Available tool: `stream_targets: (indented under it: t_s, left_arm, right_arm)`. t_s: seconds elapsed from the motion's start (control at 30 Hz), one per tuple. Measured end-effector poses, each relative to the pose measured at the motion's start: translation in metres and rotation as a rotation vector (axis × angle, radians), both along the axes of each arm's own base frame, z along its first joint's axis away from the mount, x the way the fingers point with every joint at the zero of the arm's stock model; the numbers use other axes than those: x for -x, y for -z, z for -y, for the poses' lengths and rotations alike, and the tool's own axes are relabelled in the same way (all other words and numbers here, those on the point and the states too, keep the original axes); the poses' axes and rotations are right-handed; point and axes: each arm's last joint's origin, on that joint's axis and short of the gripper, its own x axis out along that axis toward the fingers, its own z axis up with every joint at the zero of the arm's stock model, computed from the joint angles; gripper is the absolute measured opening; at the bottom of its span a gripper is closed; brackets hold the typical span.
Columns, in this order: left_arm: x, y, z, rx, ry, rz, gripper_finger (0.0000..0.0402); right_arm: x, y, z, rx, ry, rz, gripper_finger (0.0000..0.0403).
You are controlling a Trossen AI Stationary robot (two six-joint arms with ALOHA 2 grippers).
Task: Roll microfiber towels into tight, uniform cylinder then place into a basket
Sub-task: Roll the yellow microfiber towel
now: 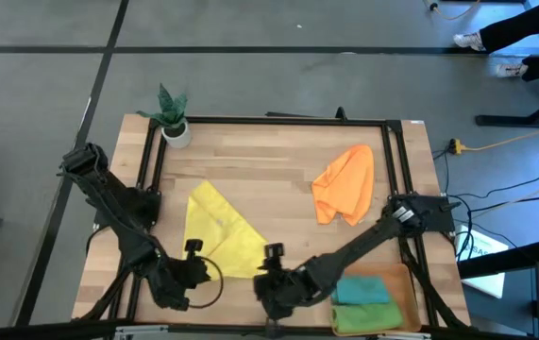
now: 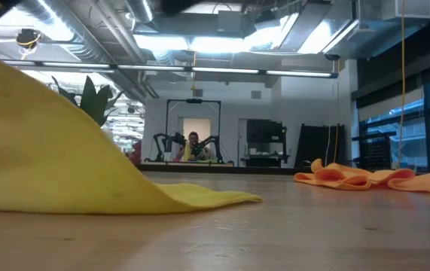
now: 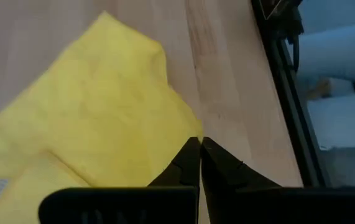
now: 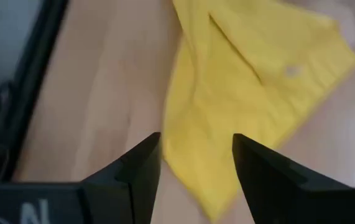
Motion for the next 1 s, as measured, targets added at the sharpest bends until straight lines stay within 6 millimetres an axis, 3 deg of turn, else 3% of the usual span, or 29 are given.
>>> stream_targets:
  t_s: [0.13, 0.37, 0.53, 0.77, 1.0]
  left_arm:
    - [0.004, -0.001, 0.003, -0.04, -0.015, 0.049, 0.0]
    - [0.005, -0.001, 0.003, -0.046, -0.009, 0.052, 0.0]
    - [0.005, -0.001, 0.003, -0.053, -0.013, 0.059, 0.0]
    - [0.005, -0.001, 0.003, -0.058, -0.016, 0.063, 0.0]
    - [0.005, -0.002, 0.002, -0.09, -0.006, 0.077, 0.0]
  right_arm:
    - [-0.018, 0.011, 0.002, -0.025, -0.088, 0.037, 0.0197]
    - [-0.04, 0.037, 0.008, -0.012, -0.098, 0.074, 0.0197]
    - [-0.053, 0.067, 0.012, 0.041, -0.089, 0.062, 0.0197]
    - [-0.061, 0.088, 0.024, 0.054, -0.03, 0.039, 0.0197]
    - [-0.051, 0.099, 0.029, 0.055, -0.07, -0.133, 0.0197]
